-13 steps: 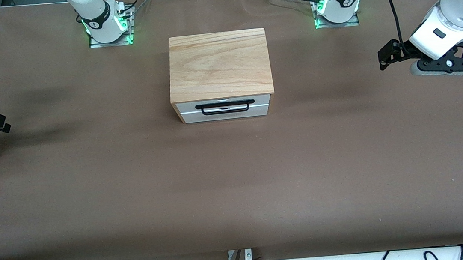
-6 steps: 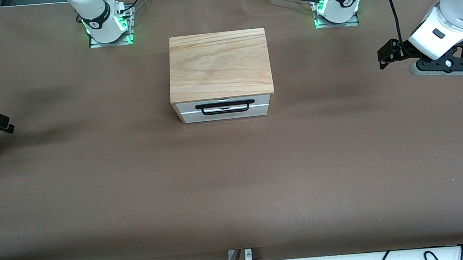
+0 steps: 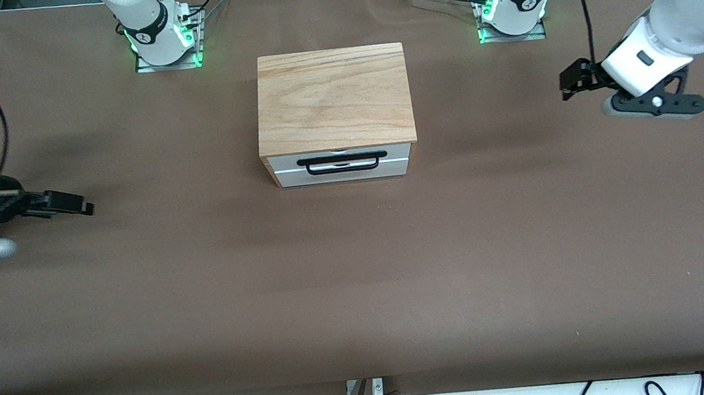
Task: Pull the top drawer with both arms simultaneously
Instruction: 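Move the right gripper and the left gripper toward the drawer handle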
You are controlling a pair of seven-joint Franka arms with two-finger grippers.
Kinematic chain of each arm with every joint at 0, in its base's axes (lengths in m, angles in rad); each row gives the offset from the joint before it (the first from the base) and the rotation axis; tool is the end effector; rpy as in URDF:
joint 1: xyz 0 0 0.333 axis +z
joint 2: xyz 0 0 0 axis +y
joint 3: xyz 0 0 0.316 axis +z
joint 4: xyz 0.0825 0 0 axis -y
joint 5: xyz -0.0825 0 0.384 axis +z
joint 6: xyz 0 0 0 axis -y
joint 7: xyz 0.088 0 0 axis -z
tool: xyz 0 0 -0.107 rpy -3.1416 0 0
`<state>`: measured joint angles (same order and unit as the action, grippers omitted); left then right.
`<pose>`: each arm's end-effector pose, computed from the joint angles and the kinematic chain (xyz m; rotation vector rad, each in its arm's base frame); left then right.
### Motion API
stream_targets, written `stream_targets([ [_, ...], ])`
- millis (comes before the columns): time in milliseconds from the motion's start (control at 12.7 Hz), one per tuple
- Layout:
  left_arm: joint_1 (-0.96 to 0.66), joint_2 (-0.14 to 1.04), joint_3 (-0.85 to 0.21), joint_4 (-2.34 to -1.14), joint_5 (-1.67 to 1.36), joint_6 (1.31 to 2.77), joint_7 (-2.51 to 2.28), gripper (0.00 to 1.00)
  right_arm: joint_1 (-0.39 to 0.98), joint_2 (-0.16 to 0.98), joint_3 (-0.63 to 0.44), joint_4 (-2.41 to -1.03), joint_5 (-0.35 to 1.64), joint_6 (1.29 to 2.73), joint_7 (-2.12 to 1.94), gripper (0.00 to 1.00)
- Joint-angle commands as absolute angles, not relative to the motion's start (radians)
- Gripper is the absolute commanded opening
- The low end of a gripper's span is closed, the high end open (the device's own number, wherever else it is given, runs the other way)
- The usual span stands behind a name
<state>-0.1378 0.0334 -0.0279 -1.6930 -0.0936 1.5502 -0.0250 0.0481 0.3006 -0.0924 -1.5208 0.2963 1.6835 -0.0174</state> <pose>0.5439 -0.1011 0.5478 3.0445 -0.2049 -0.2821 0.6389 0.0066 0.4810 -2.8656 0.1124 0.1837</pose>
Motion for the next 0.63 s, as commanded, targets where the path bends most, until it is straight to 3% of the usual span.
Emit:
stream_targets([
  [0, -0.141, 0.171, -0.031, -1.629, -0.274, 1.532, 0.005, 1.00, 0.058, 0.356, -0.092, -1.516, 0.472, 1.686, -0.014, 1.00],
  [236, -0.141, 0.349, -0.038, -1.543, -0.587, 1.537, 0.030, 1.00, 0.055, 0.437, -0.092, -1.516, 0.737, 1.693, -0.041, 1.00],
  [552, -0.144, 0.552, -0.038, -1.537, -1.007, 1.571, 0.321, 1.00, 0.061, 0.555, -0.092, -1.520, 1.001, 1.717, -0.257, 1.00],
])
